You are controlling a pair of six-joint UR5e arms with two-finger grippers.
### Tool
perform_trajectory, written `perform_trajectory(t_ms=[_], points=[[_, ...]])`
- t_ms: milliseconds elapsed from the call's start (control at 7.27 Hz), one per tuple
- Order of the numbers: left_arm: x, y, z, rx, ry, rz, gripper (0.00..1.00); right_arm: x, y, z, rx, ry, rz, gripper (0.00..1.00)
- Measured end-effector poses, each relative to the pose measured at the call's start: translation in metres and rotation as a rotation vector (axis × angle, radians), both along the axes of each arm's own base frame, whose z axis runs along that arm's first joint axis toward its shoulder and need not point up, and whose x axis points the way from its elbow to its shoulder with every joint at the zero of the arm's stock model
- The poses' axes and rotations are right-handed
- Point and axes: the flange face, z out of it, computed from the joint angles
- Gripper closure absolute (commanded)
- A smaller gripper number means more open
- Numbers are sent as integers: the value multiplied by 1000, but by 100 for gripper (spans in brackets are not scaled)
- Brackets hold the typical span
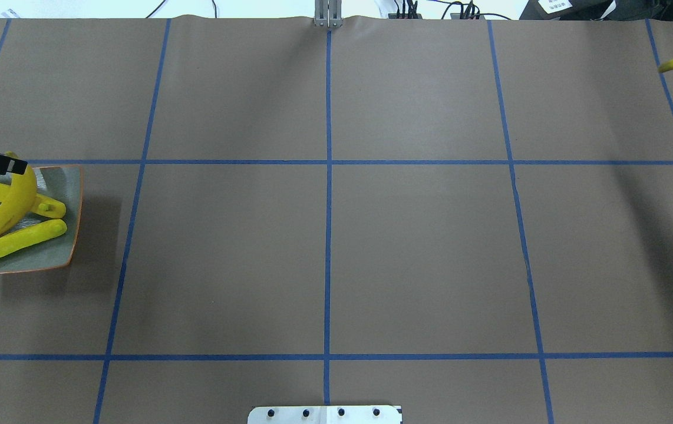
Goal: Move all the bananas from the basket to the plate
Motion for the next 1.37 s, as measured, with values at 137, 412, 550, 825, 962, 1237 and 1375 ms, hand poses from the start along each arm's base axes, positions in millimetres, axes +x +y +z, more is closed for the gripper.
perform_trajectory(t_ms=[137,412,550,825,962,1237,1375], points=[[1,-1,-1,0,1,0,0,-65,-10,-40,-1,-21,9,100],[3,-4,-7,-15,16,-14,0,-207,-15,-136,5,-117,54,100],[6,-9,-15,-25,30,-24,0,-271,-3,-183,21,-171,85,100],[13,-19,-32,-37,57,-44,0,-370,39,-264,66,-277,128,100],[18,-28,-48,-54,87,-65,0,-404,58,-300,92,-322,141,100],[55,-57,-108,-144,202,-116,0,-439,78,-362,141,-391,154,100],[88,-69,-148,-212,271,-126,0,-451,81,-383,154,-410,153,100]])
